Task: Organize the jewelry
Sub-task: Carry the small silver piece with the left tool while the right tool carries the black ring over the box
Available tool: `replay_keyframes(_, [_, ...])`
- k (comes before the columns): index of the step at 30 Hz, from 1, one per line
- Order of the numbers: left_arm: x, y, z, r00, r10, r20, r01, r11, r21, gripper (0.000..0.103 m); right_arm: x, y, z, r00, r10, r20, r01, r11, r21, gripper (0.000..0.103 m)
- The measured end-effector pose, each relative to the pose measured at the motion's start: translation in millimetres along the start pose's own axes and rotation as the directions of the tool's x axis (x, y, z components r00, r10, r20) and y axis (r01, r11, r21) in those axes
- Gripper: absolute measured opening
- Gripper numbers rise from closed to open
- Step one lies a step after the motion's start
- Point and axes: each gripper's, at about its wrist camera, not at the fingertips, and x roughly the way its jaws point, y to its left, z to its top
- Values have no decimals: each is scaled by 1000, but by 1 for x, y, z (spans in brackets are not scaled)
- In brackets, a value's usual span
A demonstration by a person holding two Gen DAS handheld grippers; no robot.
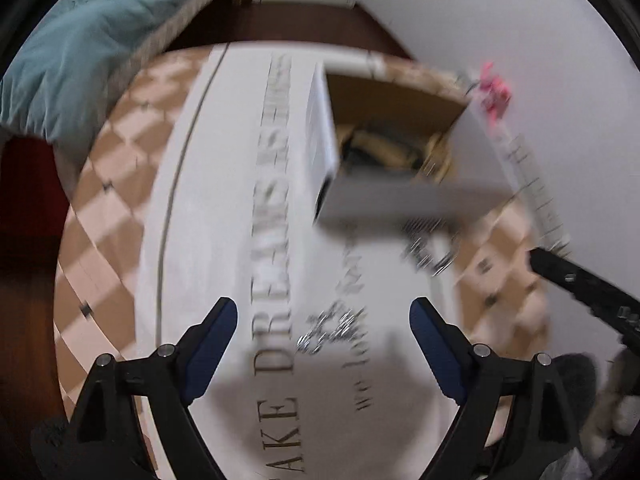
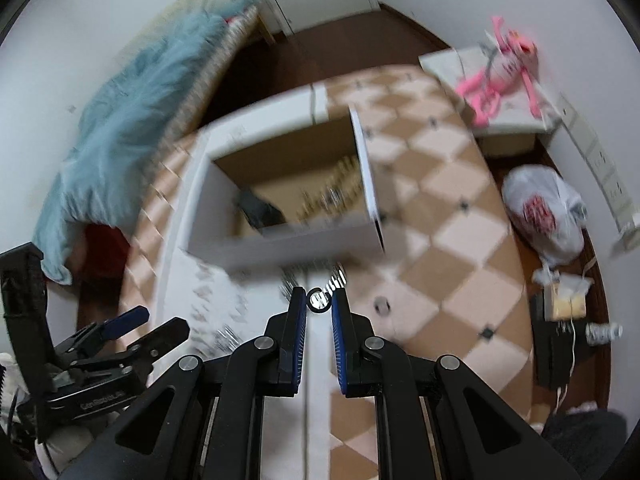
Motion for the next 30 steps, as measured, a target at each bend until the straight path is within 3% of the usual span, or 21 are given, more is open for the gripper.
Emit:
replay_keyframes(4, [24, -13, -18, 997, 81, -6, -81, 995, 65, 86, 17, -12, -19, 999, -39, -30, 40, 999, 16, 13])
replay_keyframes(5, [29, -17, -20, 996, 84, -5, -83, 993, 83, 73, 19, -14, -22, 998, -53, -30, 54, 998, 17, 13])
replay_keyframes(6, [30, -23, -23, 994, 107, 14, -108, 988, 111, 68, 21, -17, -24, 998, -60, -32, 60, 998, 20, 13])
replay_keyframes(7, [30, -27, -25, 994, 98, 41, -103, 985, 138, 53, 22, -19, -25, 997, -70, -34, 70, 997, 20, 13])
replay_keyframes(8, [29, -30, -26, 995, 81, 60, -89, 985, 151, 27, 22, -17, -25, 996, -79, -33, 79, 997, 19, 13])
replay_keyframes(10, [30, -36, -24, 996, 66, 61, -75, 985, 158, 6, 24, -20, -27, 996, -87, -37, 88, 996, 21, 13])
replay_keyframes(17, [9, -24, -15, 995, -72, 75, 67, 996, 59, 5, 14, -19, -21, 996, -82, -17, 82, 996, 23, 13])
replay_keyframes(24, [-64, -9, 20, 961, -203, 189, 207, 978, -3, 5, -19, -11, 0, 999, -19, 43, 18, 999, 27, 13])
replay_keyframes(30, [-106, -22, 60, 930, -267, 252, 269, 963, 28, 5, -45, 7, 48, 994, 67, 87, -66, 998, -11, 13])
